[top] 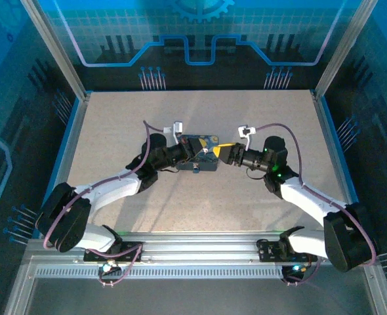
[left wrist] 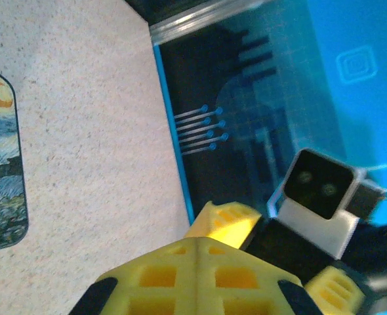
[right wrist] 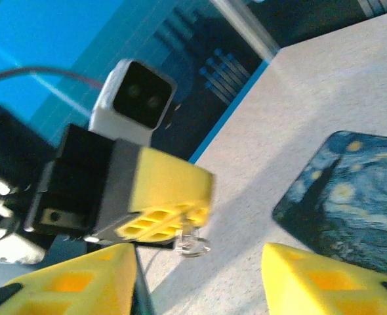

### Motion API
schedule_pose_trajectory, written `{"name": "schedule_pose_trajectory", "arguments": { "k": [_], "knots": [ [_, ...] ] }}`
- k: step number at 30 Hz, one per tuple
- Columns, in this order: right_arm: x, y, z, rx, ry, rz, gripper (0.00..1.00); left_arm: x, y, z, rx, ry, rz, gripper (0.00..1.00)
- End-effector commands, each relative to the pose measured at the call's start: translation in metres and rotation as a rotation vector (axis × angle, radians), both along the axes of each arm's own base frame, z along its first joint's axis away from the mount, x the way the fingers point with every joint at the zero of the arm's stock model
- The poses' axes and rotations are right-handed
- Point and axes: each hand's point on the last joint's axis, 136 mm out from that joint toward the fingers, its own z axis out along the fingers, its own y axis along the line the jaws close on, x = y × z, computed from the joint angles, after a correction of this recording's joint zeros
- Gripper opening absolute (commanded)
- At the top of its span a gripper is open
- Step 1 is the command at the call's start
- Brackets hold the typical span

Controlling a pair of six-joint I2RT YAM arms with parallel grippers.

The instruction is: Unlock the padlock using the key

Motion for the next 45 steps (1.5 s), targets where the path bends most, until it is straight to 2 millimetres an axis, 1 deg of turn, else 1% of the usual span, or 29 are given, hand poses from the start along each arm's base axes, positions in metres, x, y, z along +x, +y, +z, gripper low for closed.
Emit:
{"name": "schedule_pose_trajectory", "arguments": {
  "k": [1,4,6,12,18,22,29,33,40,45],
  "knots": [
    [-0.026,0.01,0.01,-0.037,-0.078,0.198,0.59,-0.021,-0.008,0.009,0.106,-0.063,-0.167,0.0],
    [-0.03,0.014,0.011,-0.043,-0.08,0.251,0.62,-0.025,-0.008,0.014,0.14,-0.087,-0.201,0.0],
    [-0.031,0.018,0.009,-0.046,-0.071,0.275,0.62,-0.026,-0.007,0.017,0.149,-0.101,-0.205,0.0],
    [-0.036,0.027,0.0,-0.05,-0.047,0.315,0.61,-0.025,-0.008,0.017,0.136,-0.104,-0.204,0.0],
    [-0.036,0.034,-0.002,-0.045,-0.032,0.33,0.54,-0.024,-0.011,0.016,0.113,-0.095,-0.207,0.0],
    [-0.034,0.038,-0.003,-0.044,-0.027,0.326,0.46,-0.023,-0.012,0.014,0.103,-0.087,-0.21,0.0],
    [-0.028,0.036,-0.003,-0.04,-0.026,0.288,0.31,-0.022,-0.013,0.012,0.098,-0.081,-0.21,0.0],
    [-0.027,0.033,-0.003,-0.044,-0.026,0.274,0.26,-0.021,-0.012,0.012,0.098,-0.081,-0.208,0.0],
    [-0.027,0.029,-0.008,-0.056,-0.014,0.264,0.22,-0.021,-0.011,0.011,0.099,-0.078,-0.204,0.0],
    [-0.027,0.027,-0.01,-0.059,-0.009,0.26,0.21,-0.02,-0.01,0.011,0.097,-0.077,-0.197,0.0]
  ]
}}
